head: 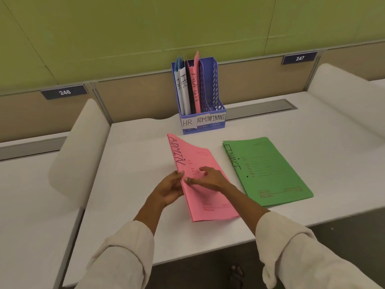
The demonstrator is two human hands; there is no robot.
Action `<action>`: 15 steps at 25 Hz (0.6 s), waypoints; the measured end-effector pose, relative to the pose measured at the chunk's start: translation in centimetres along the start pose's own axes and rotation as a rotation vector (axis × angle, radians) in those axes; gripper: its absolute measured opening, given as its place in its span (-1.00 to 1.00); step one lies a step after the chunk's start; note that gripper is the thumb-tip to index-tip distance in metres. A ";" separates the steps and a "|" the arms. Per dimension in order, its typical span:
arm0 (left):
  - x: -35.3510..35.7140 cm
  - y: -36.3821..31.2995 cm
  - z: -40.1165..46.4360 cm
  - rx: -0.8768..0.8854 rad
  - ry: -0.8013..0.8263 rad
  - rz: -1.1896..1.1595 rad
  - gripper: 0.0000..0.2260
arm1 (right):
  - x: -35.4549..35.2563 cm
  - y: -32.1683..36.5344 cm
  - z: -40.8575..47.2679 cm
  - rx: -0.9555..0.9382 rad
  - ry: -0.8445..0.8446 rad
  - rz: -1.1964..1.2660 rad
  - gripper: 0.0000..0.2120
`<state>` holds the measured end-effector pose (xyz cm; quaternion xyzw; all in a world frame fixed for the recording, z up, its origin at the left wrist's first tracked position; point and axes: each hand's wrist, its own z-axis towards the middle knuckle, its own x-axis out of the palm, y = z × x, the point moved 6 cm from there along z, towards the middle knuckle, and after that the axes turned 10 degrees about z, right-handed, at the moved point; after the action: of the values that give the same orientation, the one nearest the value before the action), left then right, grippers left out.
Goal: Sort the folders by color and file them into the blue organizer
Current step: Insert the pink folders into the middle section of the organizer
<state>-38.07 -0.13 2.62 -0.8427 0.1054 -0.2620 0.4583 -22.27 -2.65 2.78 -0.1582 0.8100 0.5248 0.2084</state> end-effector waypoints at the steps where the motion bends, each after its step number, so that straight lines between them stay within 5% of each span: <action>1: 0.7 -0.9 0.2 0.021 0.026 0.045 -0.64 | -0.8 0.5 0.1 0.006 0.007 0.031 0.03; 6: 3.9 -7.1 0.9 0.118 0.128 0.238 -0.62 | -5.8 3.4 0.3 -0.014 0.055 0.225 0.03; 12: 9.0 -17.3 3.5 0.284 0.156 0.407 -0.53 | -14.3 10.2 3.8 -0.222 0.100 0.424 0.07; 15: 11.7 -21.8 5.6 0.376 0.111 0.442 -0.46 | -18.3 14.4 5.9 -0.386 0.216 0.364 -0.07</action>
<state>-26.62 11.19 22.23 -0.6842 0.2608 -0.2164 0.6458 -12.32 9.17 21.11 -0.1019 0.7277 0.6782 -0.0109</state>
